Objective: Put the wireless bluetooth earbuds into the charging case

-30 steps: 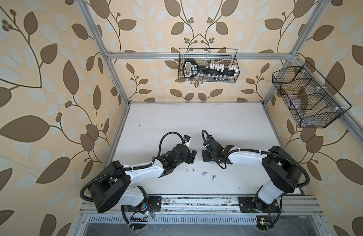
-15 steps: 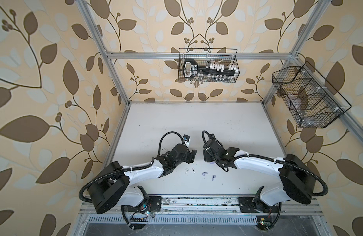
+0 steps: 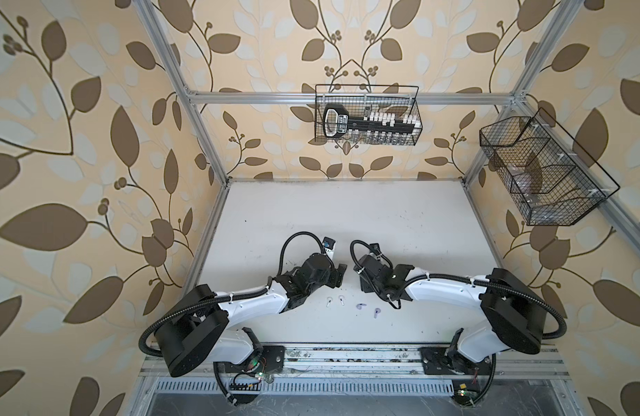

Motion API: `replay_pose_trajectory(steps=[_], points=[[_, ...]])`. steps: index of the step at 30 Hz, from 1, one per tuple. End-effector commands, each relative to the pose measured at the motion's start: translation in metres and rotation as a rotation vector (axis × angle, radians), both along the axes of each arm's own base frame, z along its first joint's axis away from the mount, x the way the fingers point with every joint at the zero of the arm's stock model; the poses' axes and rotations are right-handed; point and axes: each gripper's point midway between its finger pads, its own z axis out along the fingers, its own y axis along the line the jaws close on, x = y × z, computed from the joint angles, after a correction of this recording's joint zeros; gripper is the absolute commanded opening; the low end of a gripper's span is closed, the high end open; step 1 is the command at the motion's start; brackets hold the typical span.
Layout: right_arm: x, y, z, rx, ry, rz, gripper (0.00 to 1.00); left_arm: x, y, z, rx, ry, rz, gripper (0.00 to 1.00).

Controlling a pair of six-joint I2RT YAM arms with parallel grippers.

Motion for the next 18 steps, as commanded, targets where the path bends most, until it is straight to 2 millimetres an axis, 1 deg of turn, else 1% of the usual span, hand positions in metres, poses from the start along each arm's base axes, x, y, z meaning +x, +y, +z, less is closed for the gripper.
replay_pose_trajectory(steps=[1, 5, 12, 18], points=[[-0.008, -0.012, -0.015, -0.044, 0.028, -0.038, 0.66, 0.005, 0.001, 0.014, -0.029, -0.026, 0.025, 0.79], [-0.01, -0.013, -0.02, -0.039, 0.041, -0.049, 0.64, 0.005, 0.0, 0.014, -0.029, -0.027, 0.025, 0.79], [-0.011, -0.005, -0.029, 0.005, 0.064, -0.079, 0.6, 0.005, 0.0, 0.014, -0.029, -0.027, 0.025, 0.79], [-0.011, -0.005, -0.033, 0.009, 0.073, -0.117, 0.58, 0.005, 0.0, 0.015, -0.031, -0.028, 0.025, 0.79]])
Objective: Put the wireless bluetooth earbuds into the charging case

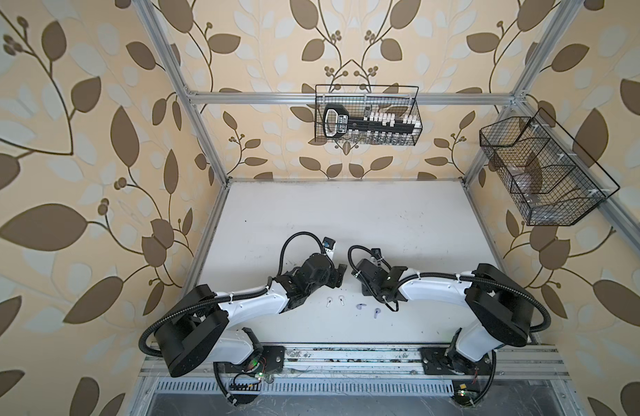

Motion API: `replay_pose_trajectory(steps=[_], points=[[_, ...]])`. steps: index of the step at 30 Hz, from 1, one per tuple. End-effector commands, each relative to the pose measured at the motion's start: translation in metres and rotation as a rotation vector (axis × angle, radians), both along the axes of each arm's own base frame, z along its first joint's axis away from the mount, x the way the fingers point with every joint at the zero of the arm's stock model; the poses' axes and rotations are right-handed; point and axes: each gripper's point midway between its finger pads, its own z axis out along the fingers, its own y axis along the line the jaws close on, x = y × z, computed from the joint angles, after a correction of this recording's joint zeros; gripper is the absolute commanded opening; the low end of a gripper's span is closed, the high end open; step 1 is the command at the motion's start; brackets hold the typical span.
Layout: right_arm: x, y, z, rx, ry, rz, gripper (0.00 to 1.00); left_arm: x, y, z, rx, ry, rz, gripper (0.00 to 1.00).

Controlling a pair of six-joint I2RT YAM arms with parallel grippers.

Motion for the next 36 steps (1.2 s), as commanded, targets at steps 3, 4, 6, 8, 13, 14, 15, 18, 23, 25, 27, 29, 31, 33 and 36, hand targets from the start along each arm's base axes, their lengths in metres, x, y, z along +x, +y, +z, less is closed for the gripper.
replay_pose_trajectory(steps=[3, 4, 6, 8, 13, 14, 15, 18, 23, 25, 27, 29, 31, 33, 36], points=[[-0.003, 0.002, -0.008, 0.007, 0.019, -0.037, 0.57, 0.005, 0.0, 0.015, -0.031, -0.028, 0.025, 0.79], [-0.002, 0.002, -0.008, 0.007, 0.019, -0.037, 0.57, 0.005, 0.0, 0.014, -0.03, -0.027, 0.025, 0.79], [-0.002, 0.003, -0.009, 0.004, 0.023, -0.037, 0.55, 0.005, 0.0, 0.015, -0.031, -0.028, 0.025, 0.79], [-0.002, 0.004, -0.009, 0.003, 0.023, -0.038, 0.54, 0.005, 0.0, 0.014, -0.03, -0.027, 0.025, 0.79], [-0.002, 0.001, -0.01, -0.02, 0.025, -0.036, 0.48, 0.005, 0.0, 0.014, -0.03, -0.027, 0.025, 0.79], [-0.002, 0.0, -0.01, -0.028, 0.026, -0.028, 0.46, 0.004, 0.001, 0.014, -0.028, -0.026, 0.025, 0.79], [-0.002, -0.001, -0.011, -0.038, 0.028, -0.021, 0.45, 0.005, 0.0, 0.015, -0.03, -0.027, 0.025, 0.79], [-0.003, -0.002, -0.011, -0.07, 0.026, 0.022, 0.41, 0.004, 0.001, 0.014, -0.027, -0.025, 0.025, 0.79], [-0.001, 0.012, 0.001, -0.082, -0.048, 0.216, 0.28, 0.005, 0.0, 0.014, -0.024, -0.022, 0.025, 0.79], [0.001, 0.015, 0.009, -0.087, -0.081, 0.277, 0.25, 0.006, -0.001, 0.016, -0.03, -0.027, 0.025, 0.79], [0.001, 0.024, 0.022, -0.071, -0.126, 0.355, 0.24, 0.007, -0.002, 0.019, -0.033, -0.03, 0.025, 0.79], [0.0, 0.032, 0.036, -0.044, -0.172, 0.423, 0.24, 0.008, -0.003, 0.023, -0.04, -0.036, 0.025, 0.79], [-0.004, 0.04, 0.049, -0.02, -0.222, 0.495, 0.24, 0.009, -0.004, 0.03, -0.054, -0.049, 0.025, 0.79], [-0.007, 0.042, 0.059, 0.002, -0.274, 0.532, 0.21, 0.009, -0.005, 0.038, -0.067, -0.062, 0.025, 0.79], [-0.014, 0.042, 0.072, 0.033, -0.341, 0.566, 0.18, 0.01, -0.005, 0.048, -0.082, -0.075, 0.025, 0.79]])
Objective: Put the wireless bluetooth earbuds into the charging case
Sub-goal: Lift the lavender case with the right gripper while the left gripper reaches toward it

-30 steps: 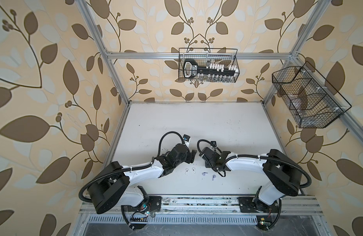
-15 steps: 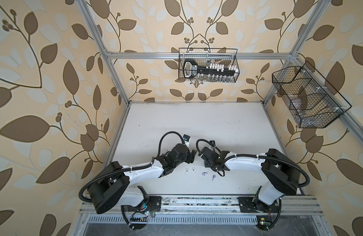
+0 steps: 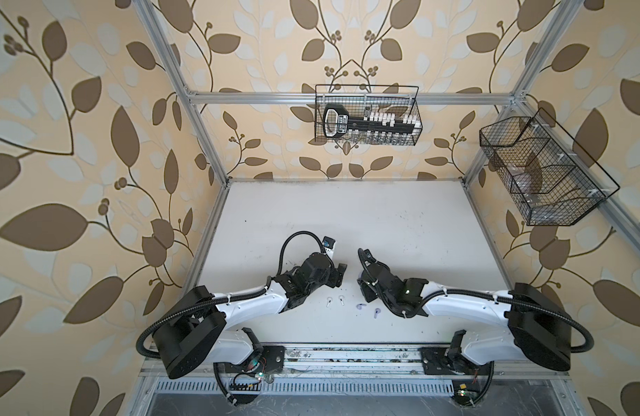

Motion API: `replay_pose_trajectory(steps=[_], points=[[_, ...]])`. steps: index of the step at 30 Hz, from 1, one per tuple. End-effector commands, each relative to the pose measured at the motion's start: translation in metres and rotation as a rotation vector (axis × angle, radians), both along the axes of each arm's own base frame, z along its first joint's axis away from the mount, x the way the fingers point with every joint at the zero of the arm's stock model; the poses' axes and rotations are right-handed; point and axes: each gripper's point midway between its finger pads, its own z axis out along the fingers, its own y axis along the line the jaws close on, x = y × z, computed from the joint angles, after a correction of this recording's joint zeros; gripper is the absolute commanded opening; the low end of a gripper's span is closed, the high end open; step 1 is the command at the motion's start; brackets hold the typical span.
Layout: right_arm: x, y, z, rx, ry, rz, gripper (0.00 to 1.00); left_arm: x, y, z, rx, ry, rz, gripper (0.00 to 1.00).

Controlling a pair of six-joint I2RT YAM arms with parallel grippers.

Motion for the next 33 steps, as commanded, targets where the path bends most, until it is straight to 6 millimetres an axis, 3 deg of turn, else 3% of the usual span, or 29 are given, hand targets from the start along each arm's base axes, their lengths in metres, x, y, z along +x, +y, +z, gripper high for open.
replay_pose_trajectory(steps=[1, 9, 11, 17, 33], points=[[-0.007, 0.006, 0.015, 0.021, -0.093, 0.101, 0.18, 0.01, -0.005, 0.042, -0.08, -0.073, 0.024, 0.79], [-0.024, 0.0, 0.032, 0.103, -0.166, 0.154, 0.16, 0.012, -0.007, 0.071, -0.109, -0.1, 0.024, 0.79], [-0.027, -0.001, 0.037, 0.119, -0.18, 0.165, 0.16, -0.054, -0.064, 0.077, -0.337, 0.181, -0.362, 0.69], [-0.035, -0.005, 0.053, 0.15, -0.221, 0.191, 0.15, -0.074, -0.083, 0.093, -0.418, 0.284, -0.487, 0.7], [-0.047, -0.013, 0.073, 0.182, -0.292, 0.189, 0.15, -0.084, -0.093, 0.084, -0.381, 0.436, -0.536, 0.65]])
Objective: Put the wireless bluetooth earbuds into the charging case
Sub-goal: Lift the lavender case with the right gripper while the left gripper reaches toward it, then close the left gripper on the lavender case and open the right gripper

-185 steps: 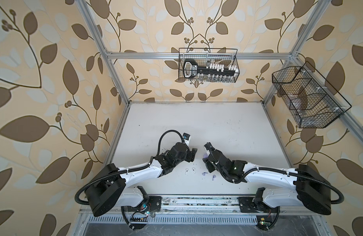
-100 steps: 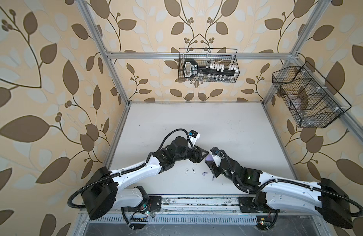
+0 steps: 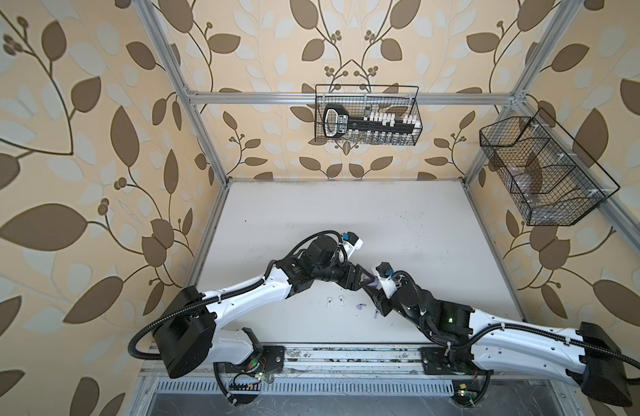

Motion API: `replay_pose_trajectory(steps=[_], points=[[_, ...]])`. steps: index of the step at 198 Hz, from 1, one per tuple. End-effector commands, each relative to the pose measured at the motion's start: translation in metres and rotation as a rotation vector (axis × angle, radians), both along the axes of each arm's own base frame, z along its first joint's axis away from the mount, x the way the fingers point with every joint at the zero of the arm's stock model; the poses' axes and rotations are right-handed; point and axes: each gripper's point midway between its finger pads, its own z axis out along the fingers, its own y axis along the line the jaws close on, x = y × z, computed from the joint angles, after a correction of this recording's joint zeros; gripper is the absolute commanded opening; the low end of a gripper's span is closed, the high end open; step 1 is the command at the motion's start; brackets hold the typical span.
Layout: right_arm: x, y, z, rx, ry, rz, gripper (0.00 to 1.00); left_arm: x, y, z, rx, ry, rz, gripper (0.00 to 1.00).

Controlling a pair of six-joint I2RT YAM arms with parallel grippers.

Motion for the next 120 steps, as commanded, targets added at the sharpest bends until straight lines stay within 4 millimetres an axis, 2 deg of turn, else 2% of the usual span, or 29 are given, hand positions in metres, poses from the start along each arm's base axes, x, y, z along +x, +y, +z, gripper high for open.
replay_pose_trajectory(steps=[1, 56, 85, 120], points=[[0.0, -0.007, -0.001, -0.019, -0.027, -0.015, 0.15, -0.007, -0.009, 0.018, -0.044, 0.022, -0.054, 0.64], [0.0, -0.005, -0.001, -0.021, -0.03, -0.003, 0.15, -0.018, -0.02, 0.014, -0.073, 0.087, -0.143, 0.59], [-0.001, -0.005, 0.0, -0.019, -0.031, -0.003, 0.15, -0.02, -0.022, 0.013, -0.081, 0.097, -0.159, 0.48], [-0.001, -0.004, 0.001, -0.018, -0.031, 0.003, 0.15, -0.022, -0.024, 0.014, -0.084, 0.104, -0.172, 0.45]])
